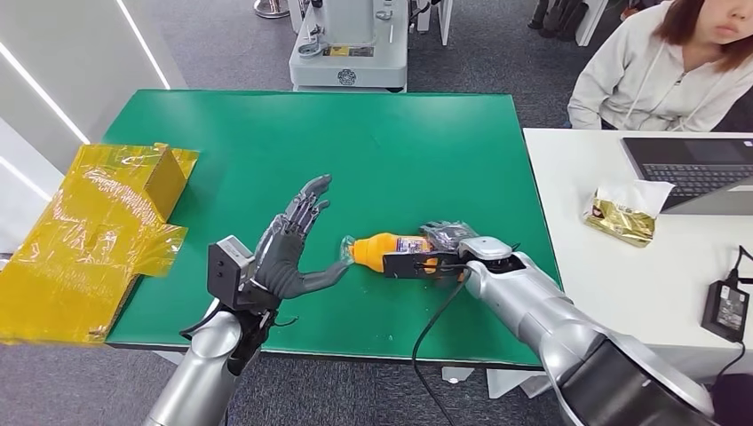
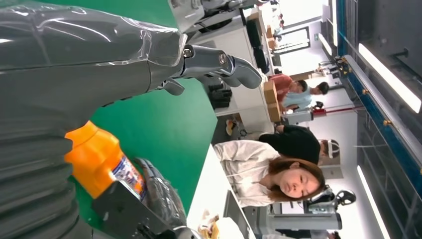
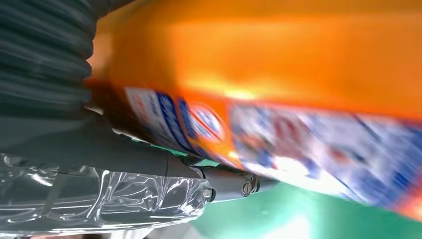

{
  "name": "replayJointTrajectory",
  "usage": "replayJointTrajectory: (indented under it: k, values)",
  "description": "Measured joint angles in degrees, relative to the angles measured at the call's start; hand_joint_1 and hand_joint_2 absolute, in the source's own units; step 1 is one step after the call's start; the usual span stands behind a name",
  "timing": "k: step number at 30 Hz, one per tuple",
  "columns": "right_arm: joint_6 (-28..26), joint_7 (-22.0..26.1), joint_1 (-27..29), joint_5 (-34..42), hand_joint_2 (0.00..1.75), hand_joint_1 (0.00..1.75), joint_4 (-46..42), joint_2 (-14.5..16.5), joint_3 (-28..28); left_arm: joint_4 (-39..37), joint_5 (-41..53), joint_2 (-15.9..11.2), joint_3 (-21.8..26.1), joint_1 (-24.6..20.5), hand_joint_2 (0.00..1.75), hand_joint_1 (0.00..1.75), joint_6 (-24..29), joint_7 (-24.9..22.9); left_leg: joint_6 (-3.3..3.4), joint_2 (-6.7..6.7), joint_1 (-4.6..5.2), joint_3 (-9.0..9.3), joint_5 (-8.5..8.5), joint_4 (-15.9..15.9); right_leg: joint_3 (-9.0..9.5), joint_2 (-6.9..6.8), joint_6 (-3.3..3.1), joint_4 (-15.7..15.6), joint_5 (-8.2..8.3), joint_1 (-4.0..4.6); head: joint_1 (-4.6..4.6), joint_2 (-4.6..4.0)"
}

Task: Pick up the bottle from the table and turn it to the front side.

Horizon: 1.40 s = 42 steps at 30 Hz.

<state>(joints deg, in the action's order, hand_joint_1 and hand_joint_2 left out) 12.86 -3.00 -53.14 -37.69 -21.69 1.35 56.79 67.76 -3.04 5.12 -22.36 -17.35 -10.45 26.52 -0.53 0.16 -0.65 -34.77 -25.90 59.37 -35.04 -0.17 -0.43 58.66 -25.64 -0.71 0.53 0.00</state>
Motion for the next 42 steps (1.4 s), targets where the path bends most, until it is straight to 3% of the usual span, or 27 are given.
replayJointTrajectory:
  k: [1,4,5,15,25,34,42]
  values:
    - [-0.15,-0.03,-0.01,-0.13,1.75,0.09,0.05,-0.30,0.18,0.00,0.13,0.03,0.02,0.27,1.75,0.00,0.15,-0.01,0.00,0.00,0.00,0.00,0.00,0.00,0.00,0.00,0.00,0.00,0.00,0.00,0.01,0.00]
    - [-0.19,0.01,-0.04,-0.09,1.75,1.40,0.17,-0.95,0.41,0.00,0.38,0.11,0.06,0.84,1.75,0.00,0.45,-0.01,0.00,0.02,0.00,0.01,0.00,0.00,0.01,0.01,0.00,0.00,0.00,0.00,0.01,0.00]
    - [-0.18,0.11,-0.05,-0.02,1.75,1.75,0.20,-1.08,0.46,0.00,0.46,0.14,0.08,0.97,1.75,0.00,0.54,-0.02,0.01,0.02,0.00,0.01,0.00,0.00,0.01,0.01,0.00,-0.01,0.00,0.00,0.00,0.00]
    - [-2.98,4.63,0.56,5.03,1.75,1.75,-0.03,-1.69,-0.19,0.09,0.74,0.12,0.79,1.80,1.75,0.00,1.20,-0.12,0.00,0.03,0.00,0.04,0.01,0.00,0.02,0.02,-0.02,0.00,0.03,0.00,-0.01,0.00]
    - [-6.99,13.12,6.20,16.30,1.75,1.75,-6.52,-4.98,-7.95,3.64,1.73,-0.68,2.37,6.03,1.75,0.00,1.74,0.38,0.01,0.03,0.00,0.02,-0.02,-0.01,0.02,0.02,0.00,-0.02,0.01,0.00,0.00,0.00]
    - [-10.89,18.93,20.37,25.87,1.75,1.75,-23.10,-6.63,-17.95,6.47,1.73,-1.57,3.15,8.06,1.75,0.00,1.70,0.38,0.01,-0.03,-0.01,-0.03,-0.02,-0.04,-0.01,-0.05,0.00,-0.02,-0.01,0.01,0.00,0.00]
    - [-12.76,19.75,30.55,26.11,1.75,1.75,-38.96,-6.42,-24.58,7.20,1.13,-2.75,3.87,8.30,1.75,0.00,1.89,0.39,0.00,-0.03,-0.01,-0.09,-0.03,-0.07,-0.06,-0.05,0.00,-0.02,-0.02,0.01,0.00,0.00]
